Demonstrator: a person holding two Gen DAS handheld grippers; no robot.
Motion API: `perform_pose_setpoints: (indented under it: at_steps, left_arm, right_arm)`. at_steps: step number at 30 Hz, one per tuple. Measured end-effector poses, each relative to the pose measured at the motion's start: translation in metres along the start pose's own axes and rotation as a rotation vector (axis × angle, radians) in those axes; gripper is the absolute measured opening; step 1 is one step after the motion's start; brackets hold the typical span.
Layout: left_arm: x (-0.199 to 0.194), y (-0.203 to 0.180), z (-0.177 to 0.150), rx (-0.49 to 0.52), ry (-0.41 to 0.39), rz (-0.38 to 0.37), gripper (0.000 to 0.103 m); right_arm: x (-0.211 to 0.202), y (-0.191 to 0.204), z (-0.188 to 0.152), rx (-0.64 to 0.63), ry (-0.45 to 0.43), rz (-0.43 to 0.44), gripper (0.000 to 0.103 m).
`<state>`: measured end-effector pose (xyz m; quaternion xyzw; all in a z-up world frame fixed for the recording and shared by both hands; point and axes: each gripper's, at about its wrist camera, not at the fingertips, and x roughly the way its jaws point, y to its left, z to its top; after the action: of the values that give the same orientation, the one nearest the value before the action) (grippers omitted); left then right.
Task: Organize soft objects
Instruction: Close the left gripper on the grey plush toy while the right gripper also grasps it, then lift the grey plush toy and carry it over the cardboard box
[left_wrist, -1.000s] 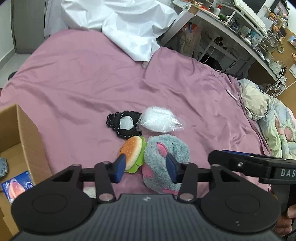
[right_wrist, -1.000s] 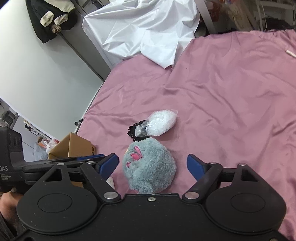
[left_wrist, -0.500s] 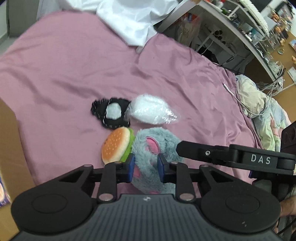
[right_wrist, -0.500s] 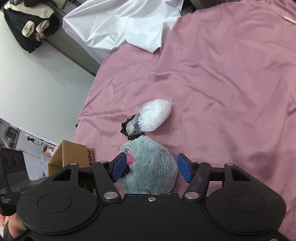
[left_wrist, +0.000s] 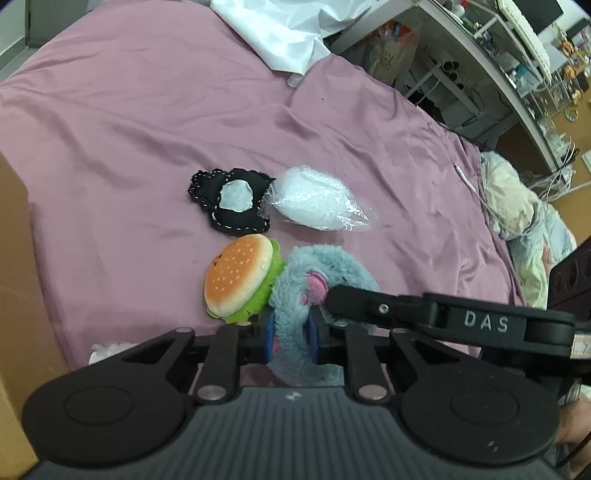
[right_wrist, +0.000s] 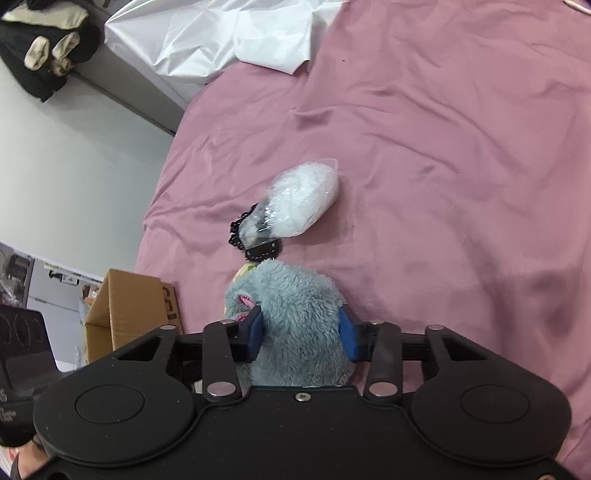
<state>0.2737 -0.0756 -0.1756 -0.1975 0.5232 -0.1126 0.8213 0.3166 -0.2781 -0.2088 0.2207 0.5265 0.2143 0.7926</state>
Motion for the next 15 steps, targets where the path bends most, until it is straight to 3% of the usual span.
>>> perform_pose_setpoints:
  at_steps: [15]
  left_arm:
    - [-0.052, 0.001, -0.009, 0.053, -0.093, 0.021, 0.014]
  right_arm:
    - [-0.021, 0.037, -0.013, -0.066, -0.037, 0.047, 0.036]
